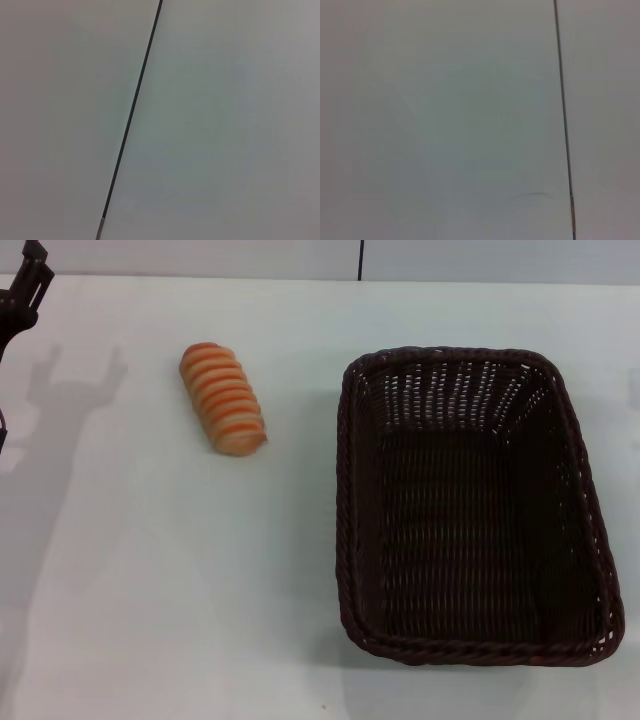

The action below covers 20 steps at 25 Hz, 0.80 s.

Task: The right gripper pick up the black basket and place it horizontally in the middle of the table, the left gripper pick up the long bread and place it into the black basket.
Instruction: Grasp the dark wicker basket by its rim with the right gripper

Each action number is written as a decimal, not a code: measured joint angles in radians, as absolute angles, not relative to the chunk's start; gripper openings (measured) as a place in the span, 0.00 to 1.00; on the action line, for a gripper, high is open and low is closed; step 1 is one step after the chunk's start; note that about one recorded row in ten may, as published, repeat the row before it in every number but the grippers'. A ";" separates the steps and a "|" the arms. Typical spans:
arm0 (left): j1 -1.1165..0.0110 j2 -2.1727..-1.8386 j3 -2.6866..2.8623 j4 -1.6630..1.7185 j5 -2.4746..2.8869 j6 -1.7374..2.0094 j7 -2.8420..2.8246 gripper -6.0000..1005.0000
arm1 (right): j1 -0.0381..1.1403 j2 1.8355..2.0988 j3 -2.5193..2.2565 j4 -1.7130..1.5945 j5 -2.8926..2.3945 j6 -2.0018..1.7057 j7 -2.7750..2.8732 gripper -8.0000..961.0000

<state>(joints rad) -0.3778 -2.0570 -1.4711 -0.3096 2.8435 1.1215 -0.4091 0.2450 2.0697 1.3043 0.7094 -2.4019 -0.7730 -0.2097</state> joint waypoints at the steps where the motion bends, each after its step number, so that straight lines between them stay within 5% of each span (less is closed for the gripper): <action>1: -0.378 -2.057 -1.471 -0.310 2.844 1.122 -0.409 0.86 | 0.201 2.076 1.331 0.829 -2.401 -0.687 -0.306 0.56; 11: -0.379 -2.056 -1.471 -0.310 2.844 1.122 -0.410 0.86 | 0.036 2.077 1.461 1.333 -2.404 -0.120 -0.365 0.56; 20: -0.383 -2.053 -1.471 -0.310 2.844 1.121 -0.410 0.86 | 0.075 2.074 1.617 1.563 -2.450 0.399 -0.360 0.52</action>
